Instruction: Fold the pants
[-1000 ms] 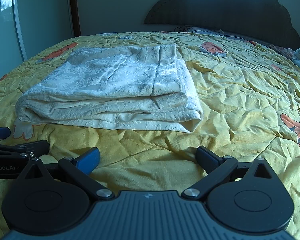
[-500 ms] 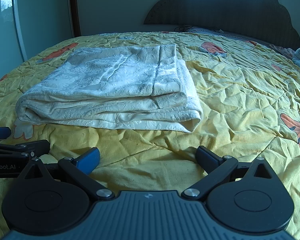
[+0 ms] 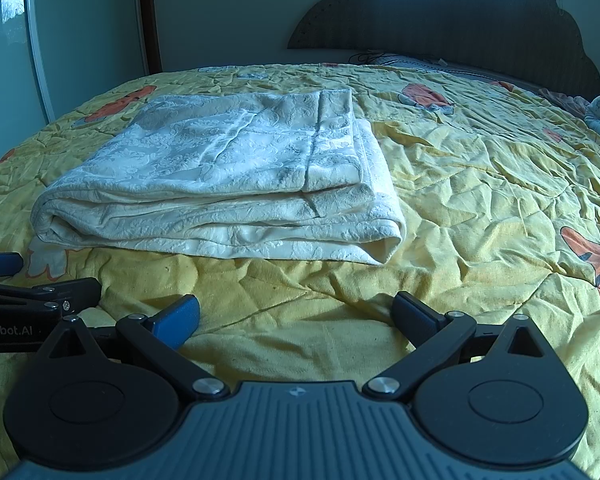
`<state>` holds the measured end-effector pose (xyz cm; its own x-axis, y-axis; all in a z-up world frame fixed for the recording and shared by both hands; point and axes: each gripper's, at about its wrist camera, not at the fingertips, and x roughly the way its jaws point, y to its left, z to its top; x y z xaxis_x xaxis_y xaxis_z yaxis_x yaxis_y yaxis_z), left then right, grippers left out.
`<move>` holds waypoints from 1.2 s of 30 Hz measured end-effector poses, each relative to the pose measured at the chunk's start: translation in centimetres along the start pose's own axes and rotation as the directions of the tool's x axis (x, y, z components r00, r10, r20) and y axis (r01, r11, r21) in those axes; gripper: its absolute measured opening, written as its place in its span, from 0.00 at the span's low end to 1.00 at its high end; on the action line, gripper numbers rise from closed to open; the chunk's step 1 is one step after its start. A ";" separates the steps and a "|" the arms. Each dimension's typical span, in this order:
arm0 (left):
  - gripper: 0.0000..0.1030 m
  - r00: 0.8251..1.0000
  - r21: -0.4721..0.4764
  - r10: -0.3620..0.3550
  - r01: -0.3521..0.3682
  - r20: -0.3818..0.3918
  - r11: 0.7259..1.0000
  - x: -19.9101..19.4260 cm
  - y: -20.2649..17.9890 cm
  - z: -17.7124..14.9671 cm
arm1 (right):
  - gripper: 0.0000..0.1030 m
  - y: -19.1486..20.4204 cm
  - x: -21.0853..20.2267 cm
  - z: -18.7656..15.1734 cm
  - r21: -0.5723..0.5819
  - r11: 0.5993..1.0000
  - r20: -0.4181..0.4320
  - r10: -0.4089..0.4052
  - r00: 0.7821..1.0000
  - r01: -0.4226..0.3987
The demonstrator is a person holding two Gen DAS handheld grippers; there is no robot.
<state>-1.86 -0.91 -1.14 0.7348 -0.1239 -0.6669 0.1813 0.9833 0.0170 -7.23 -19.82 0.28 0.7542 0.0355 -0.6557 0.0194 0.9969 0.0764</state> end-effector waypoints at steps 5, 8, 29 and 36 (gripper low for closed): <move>1.00 1.000 -0.001 0.000 0.000 0.000 1.000 0.0 0.0 0.0 | 1.00 0.0 0.0 0.0 0.000 1.000 0.000 0.000 1.000 0.000; 1.00 1.000 -0.001 -0.001 0.001 0.000 1.000 0.0 0.0 0.0 | 1.00 0.0 0.0 0.0 0.000 1.000 0.000 0.000 1.000 0.000; 1.00 1.000 -0.009 -0.007 0.007 0.004 1.000 0.1 0.0 0.1 | 1.00 0.0 0.0 0.0 0.000 1.000 0.000 0.000 1.000 0.000; 1.00 1.000 -0.004 0.002 -0.002 -0.002 1.000 0.1 0.0 0.2 | 1.00 0.0 0.0 0.0 0.001 1.000 0.000 0.000 1.000 0.000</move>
<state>-1.64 -0.99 -1.09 0.7342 -0.1214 -0.6680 0.1768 0.9841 0.0154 -7.24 -19.80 0.26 0.7544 0.0355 -0.6555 0.0198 0.9969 0.0768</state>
